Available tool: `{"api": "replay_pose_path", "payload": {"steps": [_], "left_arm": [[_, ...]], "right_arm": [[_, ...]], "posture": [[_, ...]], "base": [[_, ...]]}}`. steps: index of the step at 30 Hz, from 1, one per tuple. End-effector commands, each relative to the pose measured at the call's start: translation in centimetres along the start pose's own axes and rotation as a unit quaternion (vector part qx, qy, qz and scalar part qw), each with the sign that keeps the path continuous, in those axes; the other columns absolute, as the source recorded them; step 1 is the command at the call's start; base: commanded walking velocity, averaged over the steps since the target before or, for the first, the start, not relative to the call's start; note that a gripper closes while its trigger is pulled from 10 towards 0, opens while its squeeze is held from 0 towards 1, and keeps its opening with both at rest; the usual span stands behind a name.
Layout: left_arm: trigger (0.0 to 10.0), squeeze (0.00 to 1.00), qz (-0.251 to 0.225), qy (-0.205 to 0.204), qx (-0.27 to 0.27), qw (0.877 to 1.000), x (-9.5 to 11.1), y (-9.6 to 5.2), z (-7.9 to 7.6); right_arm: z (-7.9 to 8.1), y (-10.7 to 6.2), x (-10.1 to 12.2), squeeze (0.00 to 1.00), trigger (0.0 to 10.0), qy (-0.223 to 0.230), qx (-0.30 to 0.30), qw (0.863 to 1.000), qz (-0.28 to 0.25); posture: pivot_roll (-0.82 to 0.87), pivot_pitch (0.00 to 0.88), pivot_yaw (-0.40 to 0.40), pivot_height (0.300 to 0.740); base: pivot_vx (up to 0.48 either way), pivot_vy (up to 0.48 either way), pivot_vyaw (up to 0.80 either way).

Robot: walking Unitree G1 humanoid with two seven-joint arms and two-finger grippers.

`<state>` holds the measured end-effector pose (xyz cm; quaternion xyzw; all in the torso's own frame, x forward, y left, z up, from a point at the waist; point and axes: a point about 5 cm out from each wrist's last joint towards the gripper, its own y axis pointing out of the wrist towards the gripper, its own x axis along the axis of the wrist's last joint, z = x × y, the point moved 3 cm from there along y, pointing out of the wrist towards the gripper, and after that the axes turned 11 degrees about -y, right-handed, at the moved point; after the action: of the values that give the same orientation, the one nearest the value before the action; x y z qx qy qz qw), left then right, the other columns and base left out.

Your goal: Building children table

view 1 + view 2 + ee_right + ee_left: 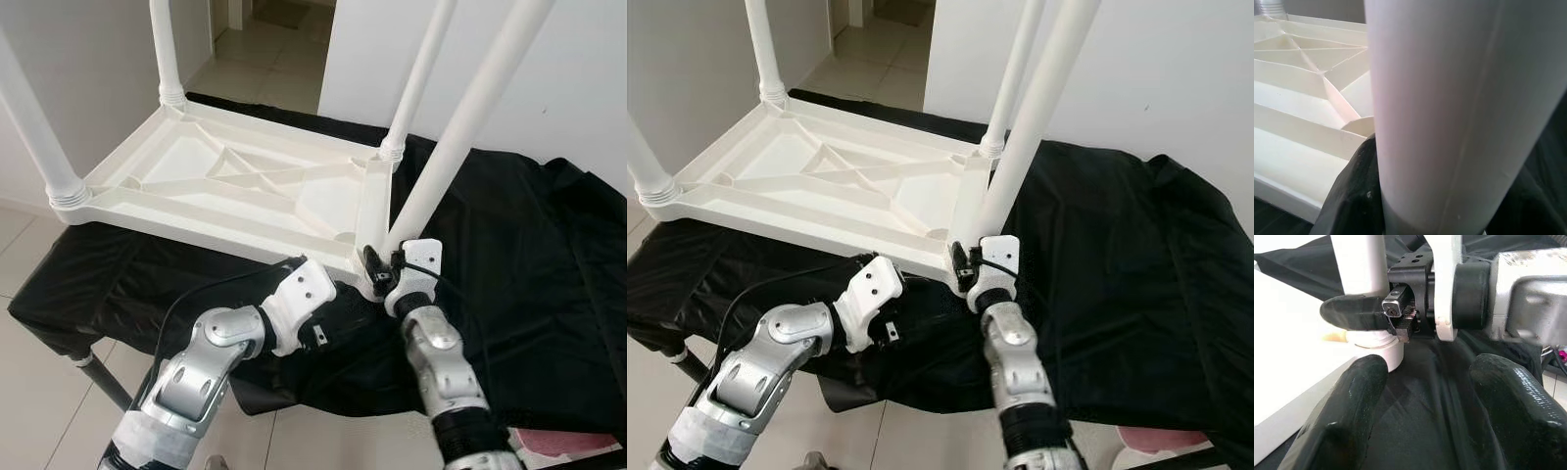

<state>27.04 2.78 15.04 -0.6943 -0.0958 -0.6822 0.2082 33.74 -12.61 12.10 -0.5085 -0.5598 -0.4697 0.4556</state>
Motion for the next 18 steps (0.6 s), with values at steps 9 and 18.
{"api": "replay_pose_path", "payload": {"steps": [9, 18], "left_arm": [[10.0, 0.00, -0.005, -0.003, 0.012, 1.000, 0.0, 0.4, 0.1], [10.0, 0.00, -0.005, -0.004, 0.014, 1.000, 0.0, 0.4, 0.0]], "right_arm": [[0.0, -1.6, -1.8, 0.00, 10.0, -0.003, -0.021, 0.999, 0.047], [1.3, -1.9, -0.7, 1.00, 10.0, 0.013, 0.010, 0.999, 0.028]], "posture": [[0.02, 0.046, -0.100, 0.740], [0.02, 0.046, -0.104, 0.740]], "base": [[0.000, 0.000, 0.00], [0.000, 0.000, 0.00]]}}
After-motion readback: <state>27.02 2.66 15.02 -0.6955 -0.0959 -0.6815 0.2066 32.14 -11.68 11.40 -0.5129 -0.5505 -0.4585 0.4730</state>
